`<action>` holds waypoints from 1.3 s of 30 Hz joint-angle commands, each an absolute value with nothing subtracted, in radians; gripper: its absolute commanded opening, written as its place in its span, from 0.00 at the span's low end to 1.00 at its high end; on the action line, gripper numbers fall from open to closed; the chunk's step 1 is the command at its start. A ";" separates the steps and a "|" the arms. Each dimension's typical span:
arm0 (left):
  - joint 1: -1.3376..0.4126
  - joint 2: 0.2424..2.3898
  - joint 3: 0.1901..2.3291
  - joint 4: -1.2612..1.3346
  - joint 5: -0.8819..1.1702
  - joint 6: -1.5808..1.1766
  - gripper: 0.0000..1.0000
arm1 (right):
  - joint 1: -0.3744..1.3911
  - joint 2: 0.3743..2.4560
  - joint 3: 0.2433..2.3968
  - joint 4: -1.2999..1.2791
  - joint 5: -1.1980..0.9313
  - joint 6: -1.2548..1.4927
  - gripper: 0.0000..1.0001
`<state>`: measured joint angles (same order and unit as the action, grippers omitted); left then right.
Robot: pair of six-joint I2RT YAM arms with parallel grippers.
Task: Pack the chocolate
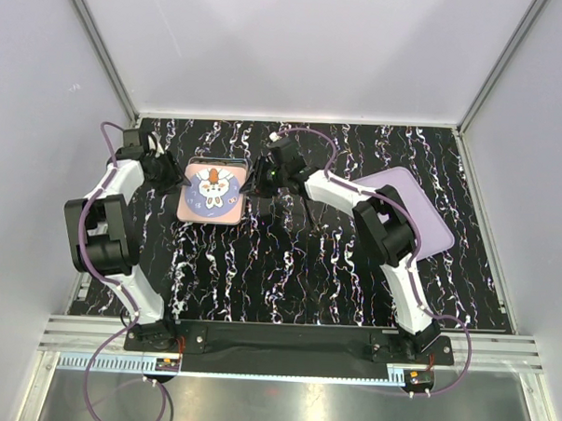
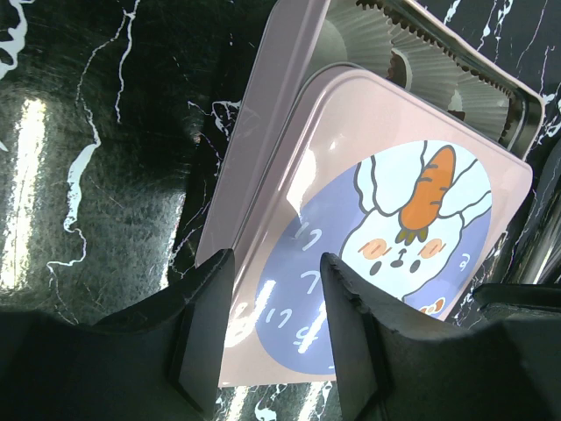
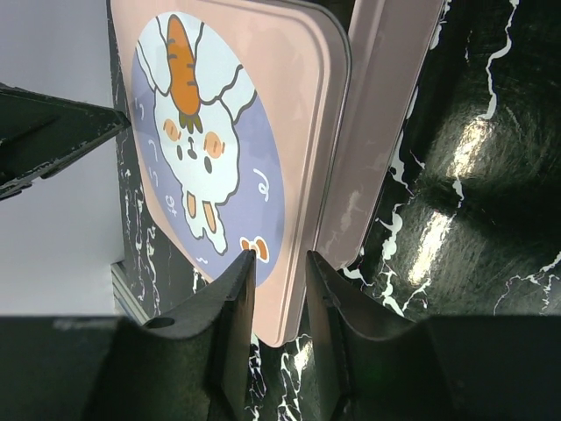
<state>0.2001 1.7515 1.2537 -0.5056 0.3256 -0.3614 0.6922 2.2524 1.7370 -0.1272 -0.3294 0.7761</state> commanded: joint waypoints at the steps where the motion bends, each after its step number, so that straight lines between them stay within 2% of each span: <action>1: 0.195 1.767 1.259 -0.479 0.351 -0.344 0.49 | 0.703 2.237 1.759 -0.097 -0.301 0.788 0.36; 10: 0.189 1.795 1.276 -0.477 0.347 -0.336 0.48 | 0.703 2.278 1.786 -0.097 -0.302 0.796 0.36; 28: 0.178 1.755 1.299 -0.489 0.361 -0.339 0.31 | 0.704 2.309 1.836 -0.089 -0.316 0.799 0.30; 39: 0.169 1.756 1.342 -0.509 0.365 -0.348 0.29 | 0.699 2.310 1.871 -0.101 -0.313 0.788 0.29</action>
